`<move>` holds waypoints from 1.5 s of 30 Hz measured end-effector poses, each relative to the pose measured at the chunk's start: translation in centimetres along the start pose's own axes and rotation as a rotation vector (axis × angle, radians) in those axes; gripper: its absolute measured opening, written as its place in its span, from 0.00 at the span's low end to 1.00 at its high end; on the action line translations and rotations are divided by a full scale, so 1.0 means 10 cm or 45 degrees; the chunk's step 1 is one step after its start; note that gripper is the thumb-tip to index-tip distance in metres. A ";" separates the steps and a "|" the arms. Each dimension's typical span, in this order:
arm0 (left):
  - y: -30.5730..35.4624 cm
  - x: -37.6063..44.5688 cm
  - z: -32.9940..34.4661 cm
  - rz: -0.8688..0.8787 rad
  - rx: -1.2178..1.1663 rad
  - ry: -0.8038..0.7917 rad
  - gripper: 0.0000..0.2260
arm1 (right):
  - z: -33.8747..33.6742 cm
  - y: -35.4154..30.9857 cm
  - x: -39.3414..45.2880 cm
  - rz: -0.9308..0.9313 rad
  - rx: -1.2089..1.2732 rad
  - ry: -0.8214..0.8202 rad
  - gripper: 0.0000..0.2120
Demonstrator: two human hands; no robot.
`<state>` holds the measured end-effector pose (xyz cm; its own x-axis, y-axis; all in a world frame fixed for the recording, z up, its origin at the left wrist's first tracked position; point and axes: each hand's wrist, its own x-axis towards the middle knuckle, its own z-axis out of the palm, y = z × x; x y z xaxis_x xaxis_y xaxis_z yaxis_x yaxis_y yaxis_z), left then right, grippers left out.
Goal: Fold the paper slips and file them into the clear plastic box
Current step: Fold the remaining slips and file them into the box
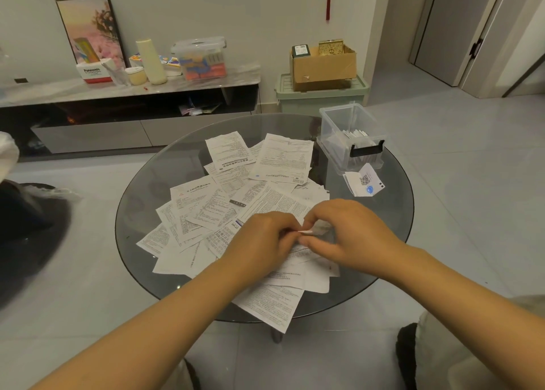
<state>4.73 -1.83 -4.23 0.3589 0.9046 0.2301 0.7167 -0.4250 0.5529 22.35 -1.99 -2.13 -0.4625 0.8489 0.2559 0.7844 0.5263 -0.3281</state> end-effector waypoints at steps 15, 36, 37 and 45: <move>-0.13 -0.28 -0.19 -0.492 -0.526 0.152 0.03 | 0.13 -0.06 0.17 0.308 0.491 -0.027 0.26; -0.29 -0.17 -0.19 0.029 0.532 -0.235 0.22 | 0.38 -0.02 0.19 0.000 -0.178 -0.245 0.24; -0.27 -0.16 -0.22 0.025 0.517 -0.221 0.23 | 0.37 -0.02 0.18 -0.007 -0.173 -0.241 0.25; -0.15 -0.16 -0.21 0.013 0.476 -0.106 0.20 | 0.30 -0.01 0.15 -0.082 -0.177 -0.046 0.12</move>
<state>1.83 -2.53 -3.73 0.4036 0.9008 0.1599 0.8759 -0.4310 0.2170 20.32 -0.65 -4.45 -0.5262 0.8162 0.2386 0.8013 0.5699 -0.1821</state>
